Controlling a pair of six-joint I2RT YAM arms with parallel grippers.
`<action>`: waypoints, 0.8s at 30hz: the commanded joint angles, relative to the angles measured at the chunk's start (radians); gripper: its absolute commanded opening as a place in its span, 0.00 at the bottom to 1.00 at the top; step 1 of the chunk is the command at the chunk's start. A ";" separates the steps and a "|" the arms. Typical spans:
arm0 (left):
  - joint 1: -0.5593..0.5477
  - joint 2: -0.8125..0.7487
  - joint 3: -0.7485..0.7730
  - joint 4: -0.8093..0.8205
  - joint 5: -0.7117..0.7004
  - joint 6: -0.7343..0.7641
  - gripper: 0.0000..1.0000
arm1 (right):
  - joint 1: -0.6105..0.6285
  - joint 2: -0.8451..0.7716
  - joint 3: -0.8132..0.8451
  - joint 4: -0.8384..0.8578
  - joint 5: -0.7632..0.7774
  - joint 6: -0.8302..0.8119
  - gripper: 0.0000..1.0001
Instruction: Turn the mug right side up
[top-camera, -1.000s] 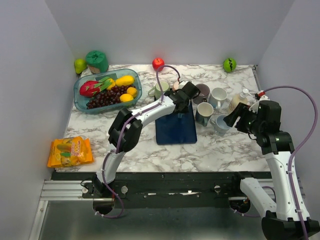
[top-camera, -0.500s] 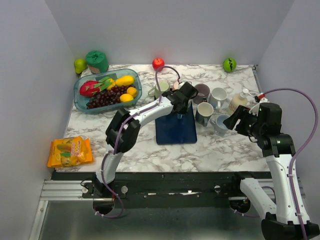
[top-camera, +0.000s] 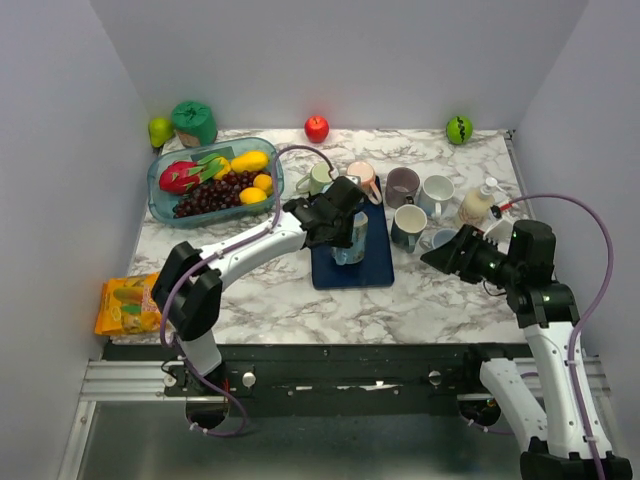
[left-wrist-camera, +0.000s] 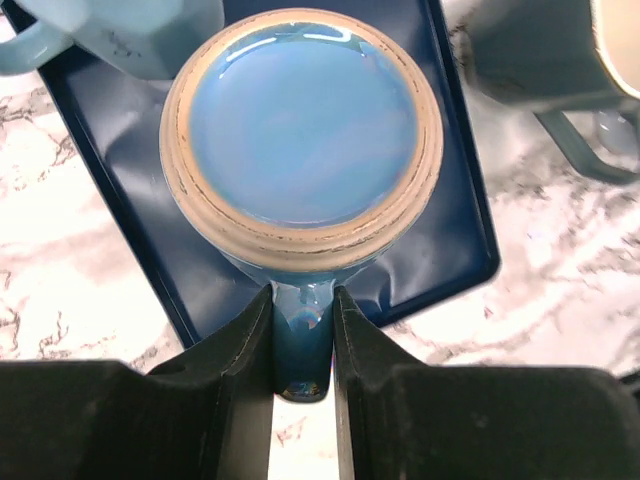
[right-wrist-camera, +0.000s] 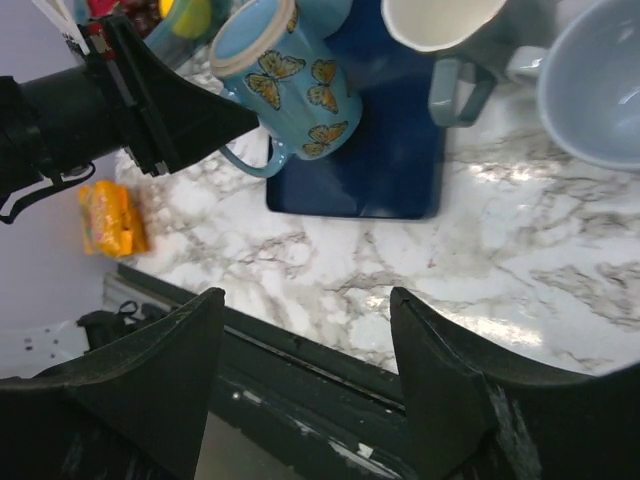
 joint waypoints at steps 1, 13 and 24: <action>-0.003 -0.145 -0.010 0.084 0.086 -0.008 0.00 | 0.012 -0.048 -0.071 0.172 -0.190 0.133 0.75; 0.017 -0.162 0.104 0.052 0.215 -0.056 0.00 | 0.267 0.049 -0.143 0.421 -0.025 0.387 0.75; 0.083 -0.199 0.187 0.113 0.278 -0.235 0.00 | 0.531 0.108 -0.289 0.756 0.380 0.788 0.75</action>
